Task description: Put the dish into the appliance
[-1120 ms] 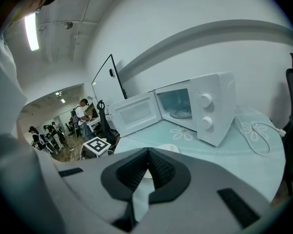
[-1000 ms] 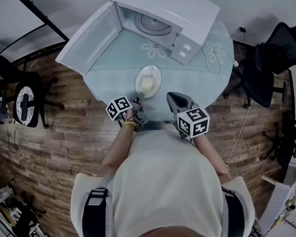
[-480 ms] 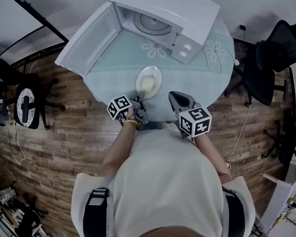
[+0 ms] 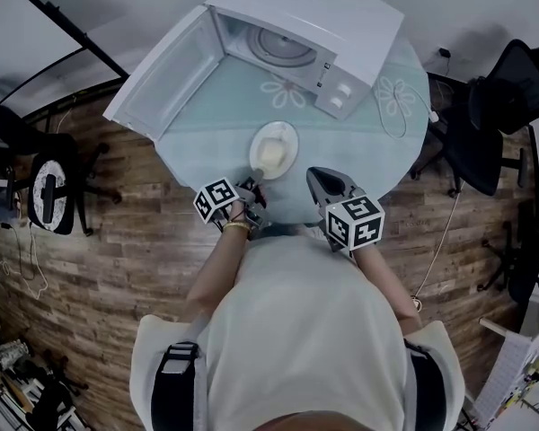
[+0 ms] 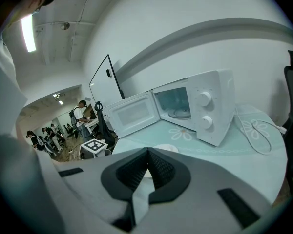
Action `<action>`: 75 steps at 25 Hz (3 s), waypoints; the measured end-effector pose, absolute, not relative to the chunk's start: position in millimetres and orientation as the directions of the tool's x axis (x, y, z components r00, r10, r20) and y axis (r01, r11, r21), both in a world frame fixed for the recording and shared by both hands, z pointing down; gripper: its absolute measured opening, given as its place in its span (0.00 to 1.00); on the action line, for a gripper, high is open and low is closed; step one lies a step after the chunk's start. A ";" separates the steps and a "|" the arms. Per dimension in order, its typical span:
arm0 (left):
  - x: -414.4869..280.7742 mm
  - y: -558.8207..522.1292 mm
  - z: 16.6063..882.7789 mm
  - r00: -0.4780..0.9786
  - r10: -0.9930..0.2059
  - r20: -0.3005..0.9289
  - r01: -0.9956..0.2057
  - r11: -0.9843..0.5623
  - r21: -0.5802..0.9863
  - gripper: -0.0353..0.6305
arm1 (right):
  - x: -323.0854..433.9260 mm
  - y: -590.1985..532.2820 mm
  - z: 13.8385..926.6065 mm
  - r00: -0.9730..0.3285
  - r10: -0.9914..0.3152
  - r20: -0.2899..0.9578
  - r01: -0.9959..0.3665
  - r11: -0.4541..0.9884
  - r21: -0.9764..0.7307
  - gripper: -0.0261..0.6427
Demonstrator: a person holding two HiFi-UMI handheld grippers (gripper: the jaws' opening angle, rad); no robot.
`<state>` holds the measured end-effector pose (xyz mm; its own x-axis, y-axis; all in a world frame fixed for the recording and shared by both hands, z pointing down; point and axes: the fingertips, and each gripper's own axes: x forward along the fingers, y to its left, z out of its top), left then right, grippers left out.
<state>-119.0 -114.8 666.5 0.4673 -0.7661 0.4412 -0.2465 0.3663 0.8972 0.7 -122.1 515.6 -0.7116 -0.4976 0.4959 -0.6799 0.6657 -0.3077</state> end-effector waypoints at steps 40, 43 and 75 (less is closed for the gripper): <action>-154.2 -237.7 591.5 0.461 -0.868 0.186 -0.136 0.139 0.981 0.09 | -3.5 -162.5 517.9 -0.691 -0.528 0.494 -0.704 0.647 -0.293 0.05; -157.3 -253.8 587.9 0.456 -0.873 0.173 -0.122 0.130 0.984 0.09 | -0.4 -167.5 519.9 -0.683 -0.533 0.500 -0.713 0.637 -0.294 0.05; -175.7 -380.8 601.2 0.435 -0.883 0.177 -0.055 0.170 0.984 0.09 | 14.0 -196.1 544.1 -0.624 -0.533 0.571 -0.766 0.562 -0.312 0.05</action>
<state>-175.7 -380.8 601.2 0.4351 -0.8829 0.1766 -0.0553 0.1696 0.9840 14.0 -196.1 544.1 -0.6242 -0.5334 0.5708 -0.7659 0.5619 -0.3124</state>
